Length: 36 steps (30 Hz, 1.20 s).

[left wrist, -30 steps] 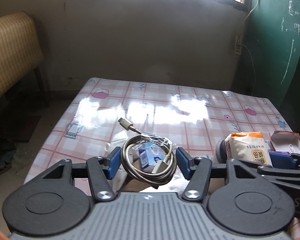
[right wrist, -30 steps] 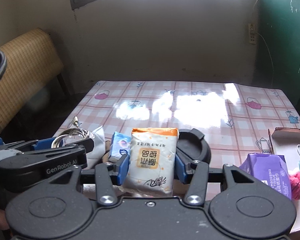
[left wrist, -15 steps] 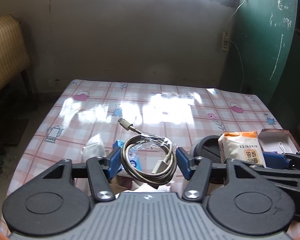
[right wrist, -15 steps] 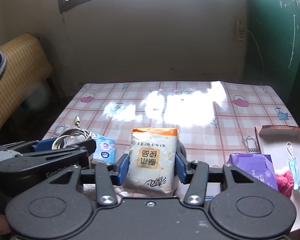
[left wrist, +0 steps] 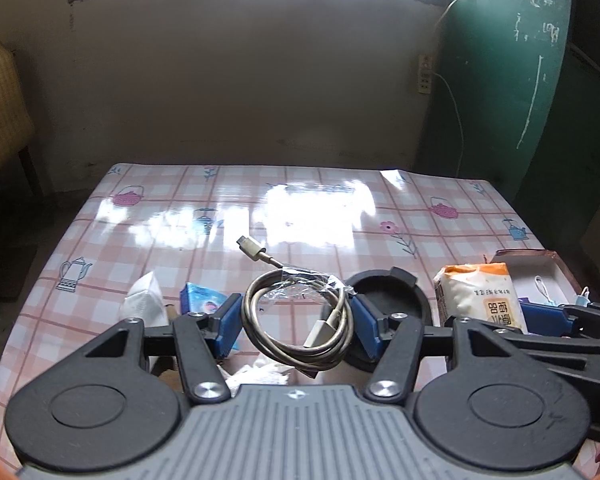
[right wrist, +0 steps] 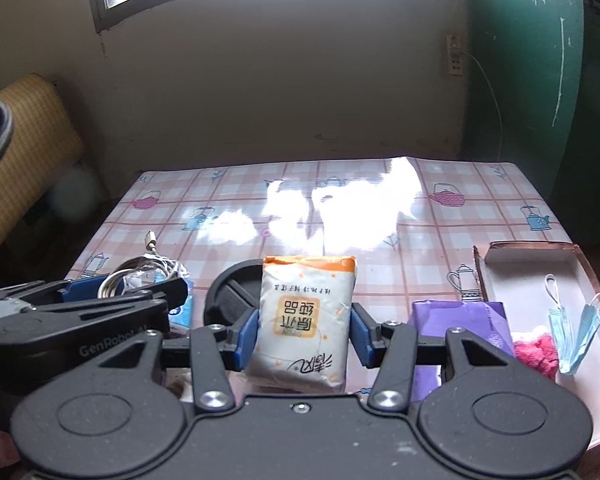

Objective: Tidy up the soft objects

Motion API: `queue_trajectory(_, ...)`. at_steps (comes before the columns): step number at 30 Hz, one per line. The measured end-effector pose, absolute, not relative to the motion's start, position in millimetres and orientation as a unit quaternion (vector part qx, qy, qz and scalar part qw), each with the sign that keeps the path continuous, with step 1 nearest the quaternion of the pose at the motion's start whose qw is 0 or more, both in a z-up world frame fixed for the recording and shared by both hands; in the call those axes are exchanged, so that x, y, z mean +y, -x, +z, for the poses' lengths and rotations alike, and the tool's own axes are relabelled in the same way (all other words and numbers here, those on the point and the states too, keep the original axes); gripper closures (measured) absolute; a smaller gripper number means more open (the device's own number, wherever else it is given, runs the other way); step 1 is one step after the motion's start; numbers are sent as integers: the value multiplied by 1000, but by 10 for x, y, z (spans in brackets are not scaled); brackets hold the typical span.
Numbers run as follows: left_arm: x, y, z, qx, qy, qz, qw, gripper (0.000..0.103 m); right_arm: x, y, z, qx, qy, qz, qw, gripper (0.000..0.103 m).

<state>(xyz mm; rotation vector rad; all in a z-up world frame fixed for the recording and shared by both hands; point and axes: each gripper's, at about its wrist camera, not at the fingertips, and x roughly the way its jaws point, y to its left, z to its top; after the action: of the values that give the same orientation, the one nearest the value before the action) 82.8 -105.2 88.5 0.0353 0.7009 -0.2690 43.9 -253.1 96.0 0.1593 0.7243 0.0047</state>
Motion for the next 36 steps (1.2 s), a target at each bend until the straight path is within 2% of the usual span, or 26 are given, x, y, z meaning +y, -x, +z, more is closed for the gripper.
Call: queue_trajectory(36, -1752, -697, 886, 344, -45, -188, 919, 43, -3283, -211, 954, 348, -107, -56, 930, 44)
